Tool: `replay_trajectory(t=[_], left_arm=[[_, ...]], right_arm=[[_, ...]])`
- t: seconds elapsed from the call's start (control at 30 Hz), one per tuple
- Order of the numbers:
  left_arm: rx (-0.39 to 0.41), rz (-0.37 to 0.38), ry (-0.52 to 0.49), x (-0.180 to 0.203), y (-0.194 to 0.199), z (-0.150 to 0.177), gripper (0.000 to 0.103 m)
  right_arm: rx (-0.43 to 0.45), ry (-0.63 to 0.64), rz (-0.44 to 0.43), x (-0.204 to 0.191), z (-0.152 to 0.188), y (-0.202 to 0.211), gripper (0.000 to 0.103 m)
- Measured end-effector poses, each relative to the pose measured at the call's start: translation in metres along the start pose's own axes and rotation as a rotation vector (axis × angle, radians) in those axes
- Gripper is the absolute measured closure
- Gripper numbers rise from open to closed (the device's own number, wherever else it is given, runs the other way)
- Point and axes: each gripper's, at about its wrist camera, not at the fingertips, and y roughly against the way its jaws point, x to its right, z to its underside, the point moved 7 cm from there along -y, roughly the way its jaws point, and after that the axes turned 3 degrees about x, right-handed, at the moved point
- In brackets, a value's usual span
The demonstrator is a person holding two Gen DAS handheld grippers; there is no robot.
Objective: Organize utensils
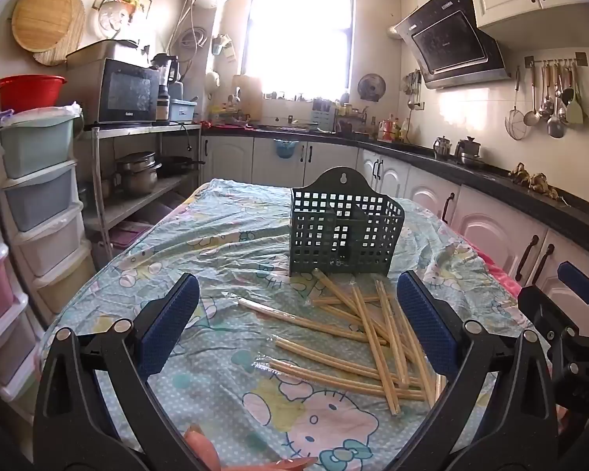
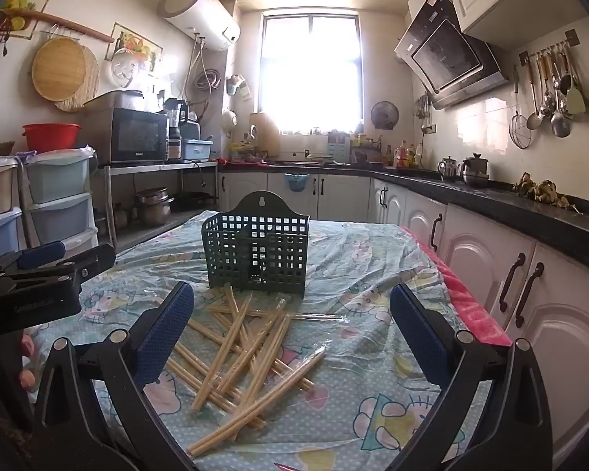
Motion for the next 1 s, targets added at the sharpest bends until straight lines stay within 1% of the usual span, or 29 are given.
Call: replay_trajectory(t=[1.0], left_arm=[[0.0, 0.001, 0.005, -0.0001, -0.0002, 0.0, 0.01]], right_arm=[[-0.005, -0.002, -0.002, -0.0003, -0.0003, -0.0002, 0.006]])
